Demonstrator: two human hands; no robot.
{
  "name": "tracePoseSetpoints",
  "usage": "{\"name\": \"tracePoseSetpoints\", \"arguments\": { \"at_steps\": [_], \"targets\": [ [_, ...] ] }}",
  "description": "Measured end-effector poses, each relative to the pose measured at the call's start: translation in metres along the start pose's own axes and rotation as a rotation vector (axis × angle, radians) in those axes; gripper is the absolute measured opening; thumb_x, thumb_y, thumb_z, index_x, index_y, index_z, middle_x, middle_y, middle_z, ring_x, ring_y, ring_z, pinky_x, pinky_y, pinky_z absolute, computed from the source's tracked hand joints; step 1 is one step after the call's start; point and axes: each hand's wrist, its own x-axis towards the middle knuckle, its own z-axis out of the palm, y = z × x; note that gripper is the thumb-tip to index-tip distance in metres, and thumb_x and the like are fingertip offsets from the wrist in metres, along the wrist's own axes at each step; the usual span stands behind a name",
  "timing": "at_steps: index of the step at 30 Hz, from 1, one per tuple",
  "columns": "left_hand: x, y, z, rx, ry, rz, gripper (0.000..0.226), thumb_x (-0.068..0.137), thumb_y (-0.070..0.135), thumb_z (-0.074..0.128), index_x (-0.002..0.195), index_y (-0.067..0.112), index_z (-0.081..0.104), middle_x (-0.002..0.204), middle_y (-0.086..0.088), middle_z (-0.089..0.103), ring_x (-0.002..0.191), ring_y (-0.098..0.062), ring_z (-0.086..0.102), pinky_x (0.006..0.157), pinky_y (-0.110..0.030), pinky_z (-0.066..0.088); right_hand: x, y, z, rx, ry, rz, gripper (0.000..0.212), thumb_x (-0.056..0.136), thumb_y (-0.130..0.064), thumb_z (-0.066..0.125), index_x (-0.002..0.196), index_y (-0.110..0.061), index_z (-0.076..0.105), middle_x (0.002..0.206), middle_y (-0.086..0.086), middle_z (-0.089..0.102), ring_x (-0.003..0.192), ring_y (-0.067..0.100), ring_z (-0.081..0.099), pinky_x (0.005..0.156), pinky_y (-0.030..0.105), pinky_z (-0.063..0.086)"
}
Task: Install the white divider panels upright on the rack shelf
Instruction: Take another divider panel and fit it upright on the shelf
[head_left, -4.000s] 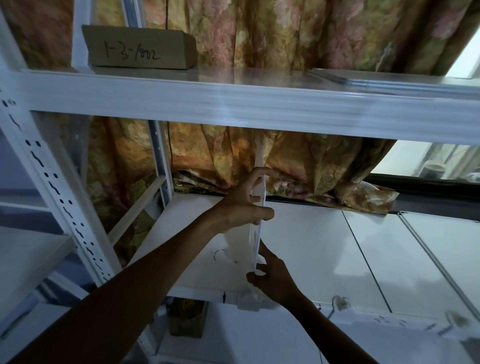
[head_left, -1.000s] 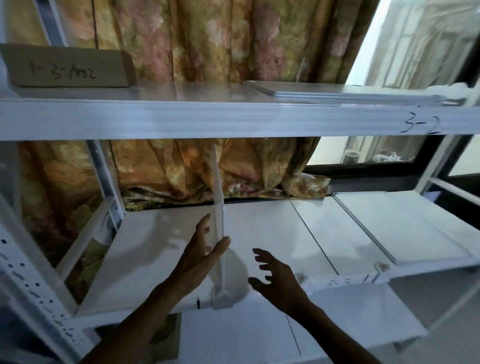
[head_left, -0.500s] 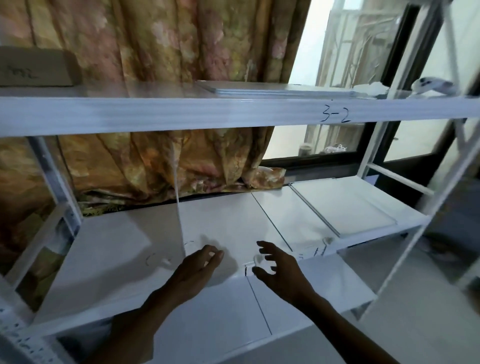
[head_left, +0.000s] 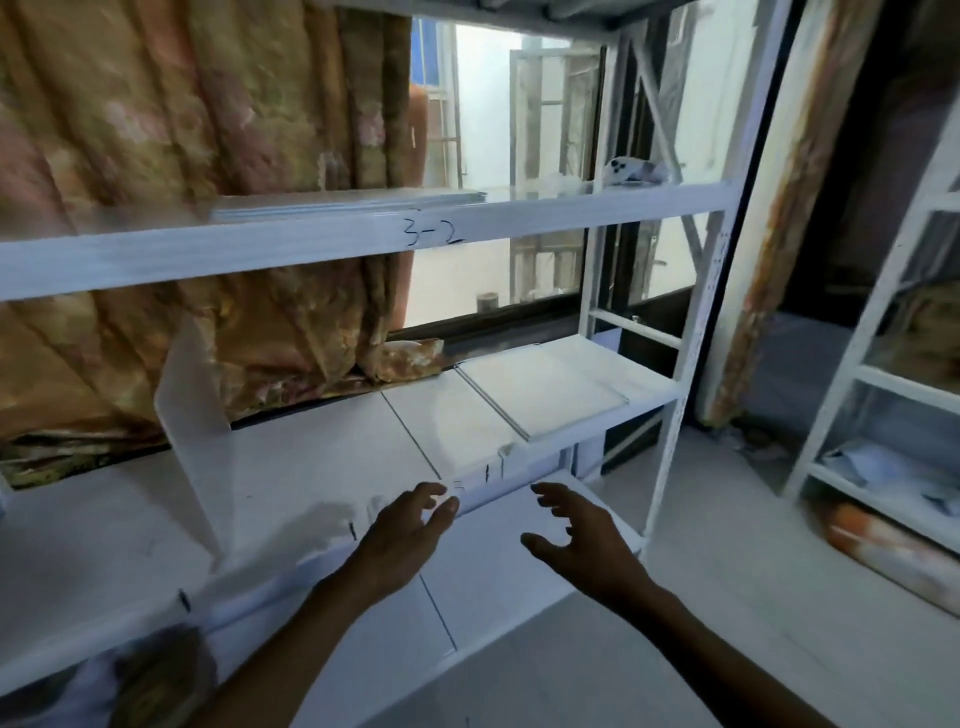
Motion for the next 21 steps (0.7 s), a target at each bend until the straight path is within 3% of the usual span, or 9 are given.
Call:
{"name": "tracePoseSetpoints", "arguments": {
  "at_steps": [6, 10, 14, 21],
  "targets": [
    [0.007, 0.046, 0.054, -0.009, -0.119, 0.096, 0.038, 0.093, 0.055, 0.047, 0.128, 0.039, 0.05, 0.134, 0.004, 0.052, 0.113, -0.017, 0.056, 0.097, -0.038, 0.048, -0.027, 0.043, -0.057, 0.004, 0.052, 0.087, 0.063, 0.08, -0.041, 0.075, 0.136, -0.028, 0.048, 0.127, -0.005, 0.06, 0.112, 0.011, 0.056, 0.096, 0.03, 0.049],
    [0.028, 0.072, 0.075, 0.006, -0.164, 0.108, 0.043, 0.093, 0.053, 0.05, 0.133, 0.037, 0.046, 0.136, 0.006, 0.048, 0.116, -0.014, 0.05, 0.098, -0.032, 0.045, -0.026, 0.065, -0.083, 0.006, 0.089, 0.123, 0.061, 0.08, -0.041, 0.075, 0.134, -0.031, 0.049, 0.127, -0.006, 0.06, 0.112, 0.01, 0.056, 0.095, 0.031, 0.05],
    [0.063, 0.093, 0.092, -0.001, -0.153, 0.132, 0.044, 0.093, 0.048, 0.054, 0.134, 0.033, 0.048, 0.139, 0.002, 0.049, 0.122, -0.019, 0.051, 0.1, -0.035, 0.045, -0.006, 0.088, -0.101, 0.0, 0.112, 0.13, 0.061, 0.08, -0.04, 0.075, 0.133, -0.03, 0.049, 0.127, -0.005, 0.061, 0.11, 0.01, 0.058, 0.094, 0.031, 0.051],
    [0.149, 0.103, 0.123, -0.002, -0.172, 0.154, 0.049, 0.09, 0.049, 0.059, 0.134, 0.03, 0.049, 0.131, 0.004, 0.053, 0.113, -0.016, 0.053, 0.095, -0.03, 0.047, 0.068, 0.135, -0.118, -0.049, 0.081, 0.125, 0.064, 0.077, -0.042, 0.077, 0.134, -0.03, 0.048, 0.128, -0.005, 0.06, 0.107, 0.009, 0.058, 0.09, 0.029, 0.052]
  ]
}}
